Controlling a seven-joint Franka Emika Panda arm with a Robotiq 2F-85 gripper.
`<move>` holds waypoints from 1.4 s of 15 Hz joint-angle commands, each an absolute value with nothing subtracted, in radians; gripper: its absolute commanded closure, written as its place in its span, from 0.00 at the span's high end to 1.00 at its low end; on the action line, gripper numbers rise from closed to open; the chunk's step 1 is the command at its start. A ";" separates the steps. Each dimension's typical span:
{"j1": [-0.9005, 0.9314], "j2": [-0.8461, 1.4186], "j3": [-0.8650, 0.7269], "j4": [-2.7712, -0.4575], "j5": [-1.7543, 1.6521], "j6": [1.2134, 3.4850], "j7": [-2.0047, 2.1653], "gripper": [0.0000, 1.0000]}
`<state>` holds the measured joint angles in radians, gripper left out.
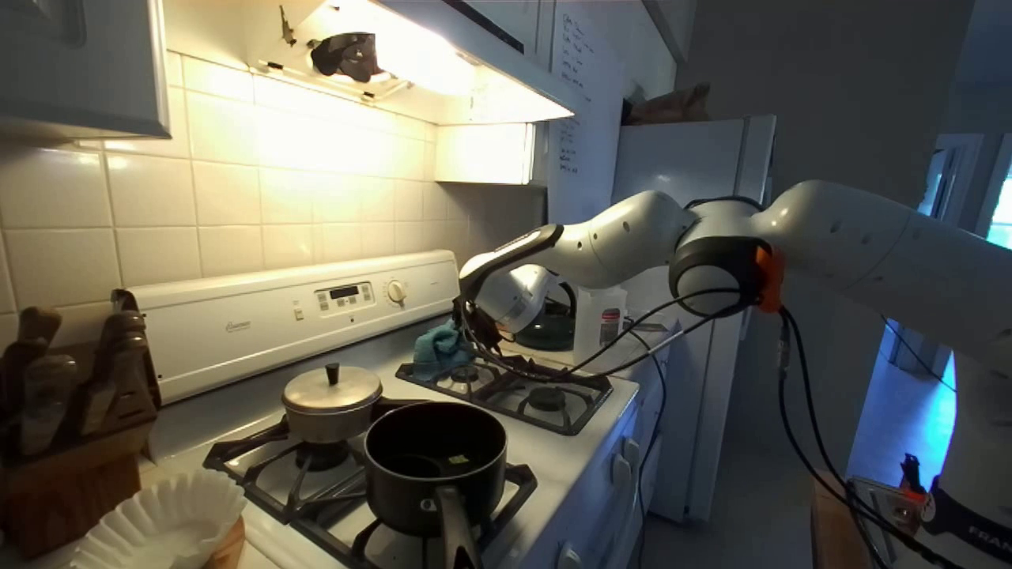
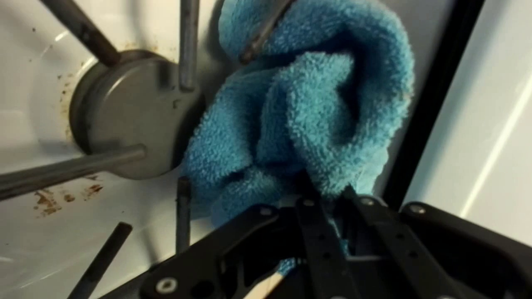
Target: Use the blue towel to wipe the stove
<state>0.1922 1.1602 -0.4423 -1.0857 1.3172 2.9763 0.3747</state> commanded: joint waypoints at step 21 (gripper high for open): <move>0.092 1.461 -0.167 -0.464 1.217 2.608 0.433 0.03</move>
<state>0.1370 1.4542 -0.3644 -0.5211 1.3219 2.6685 0.5224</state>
